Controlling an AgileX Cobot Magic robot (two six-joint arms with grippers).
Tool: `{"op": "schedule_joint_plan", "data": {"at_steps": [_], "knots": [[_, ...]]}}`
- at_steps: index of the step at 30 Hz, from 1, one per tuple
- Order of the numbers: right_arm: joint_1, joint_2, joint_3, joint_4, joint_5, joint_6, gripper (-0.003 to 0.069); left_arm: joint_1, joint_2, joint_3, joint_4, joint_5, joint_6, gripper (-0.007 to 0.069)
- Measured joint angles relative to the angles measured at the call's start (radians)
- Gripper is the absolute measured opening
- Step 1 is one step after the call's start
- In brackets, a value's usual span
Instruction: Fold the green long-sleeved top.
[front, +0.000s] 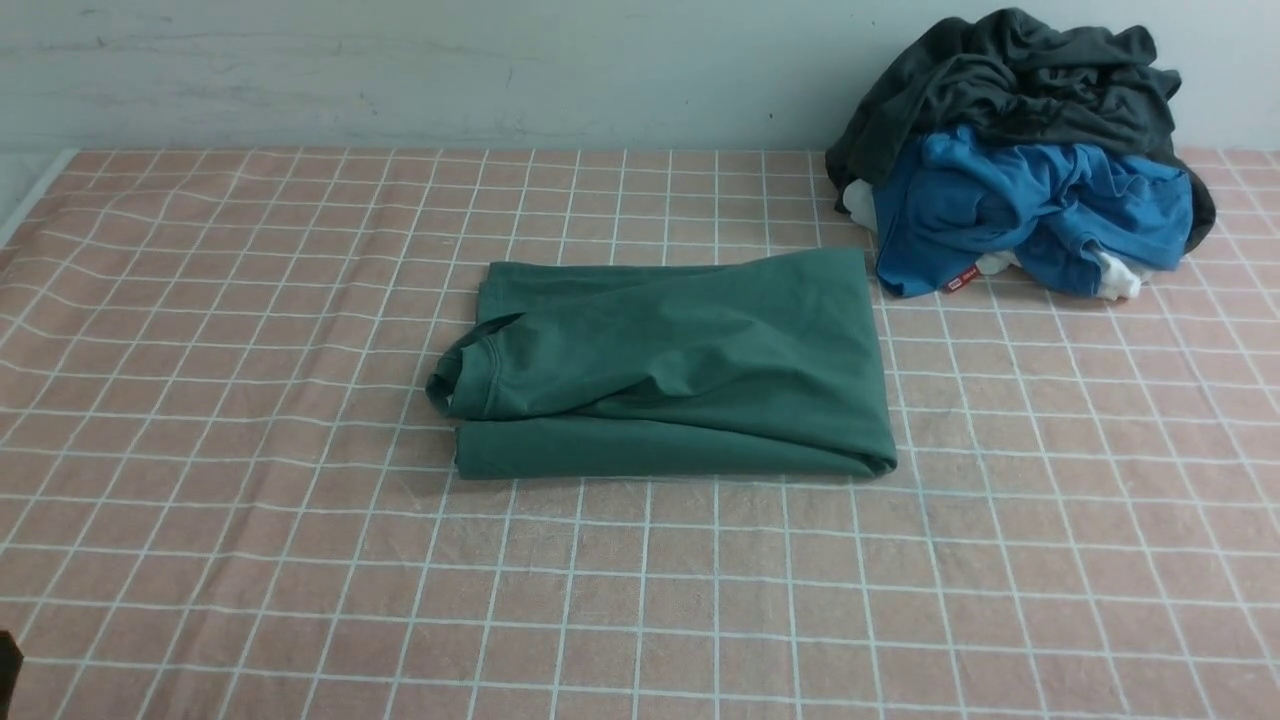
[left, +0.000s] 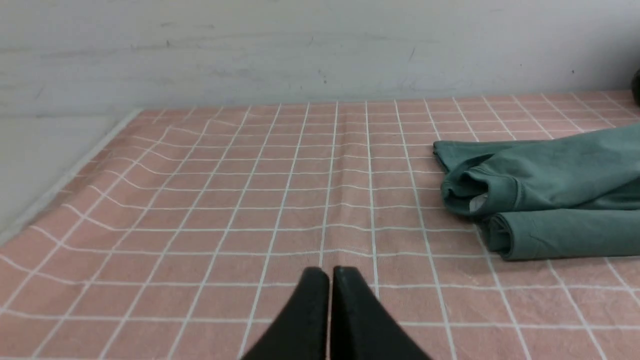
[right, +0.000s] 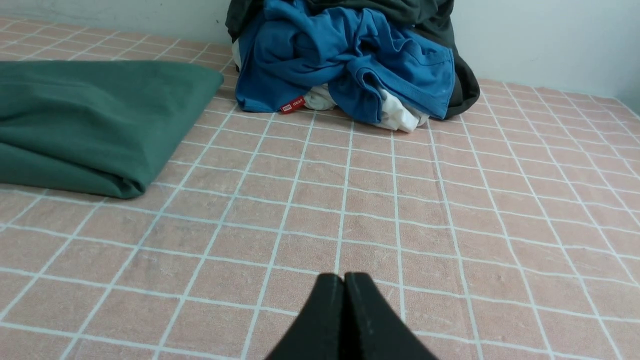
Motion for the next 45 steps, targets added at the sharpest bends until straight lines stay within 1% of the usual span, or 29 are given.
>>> {"op": "schedule_joint_plan", "data": {"at_steps": [2, 5, 6, 7, 11, 45], "knots": [[0.0, 0.0, 0.0, 0.0, 0.0, 0.0, -0.001, -0.001, 0.0, 0.002, -0.019, 0.017, 0.019, -0.0001], [0.0, 0.0, 0.0, 0.0, 0.0, 0.0, -0.001, -0.01, 0.0, 0.002, -0.094, 0.124, 0.098, -0.0001], [0.0, 0.0, 0.0, 0.0, 0.0, 0.0, -0.001, -0.009, 0.0, 0.002, -0.104, 0.132, 0.104, -0.0001], [0.0, 0.0, 0.0, 0.0, 0.0, 0.0, -0.001, -0.009, 0.0, 0.001, -0.13, 0.167, 0.149, -0.0001], [0.0, 0.0, 0.0, 0.0, 0.0, 0.0, -0.001, -0.009, 0.0, 0.001, -0.156, 0.171, 0.225, -0.0001], [0.0, 0.0, 0.0, -0.001, 0.0, 0.001, -0.001, -0.009, 0.0, 0.001, -0.168, 0.171, 0.235, -0.0001]]}}
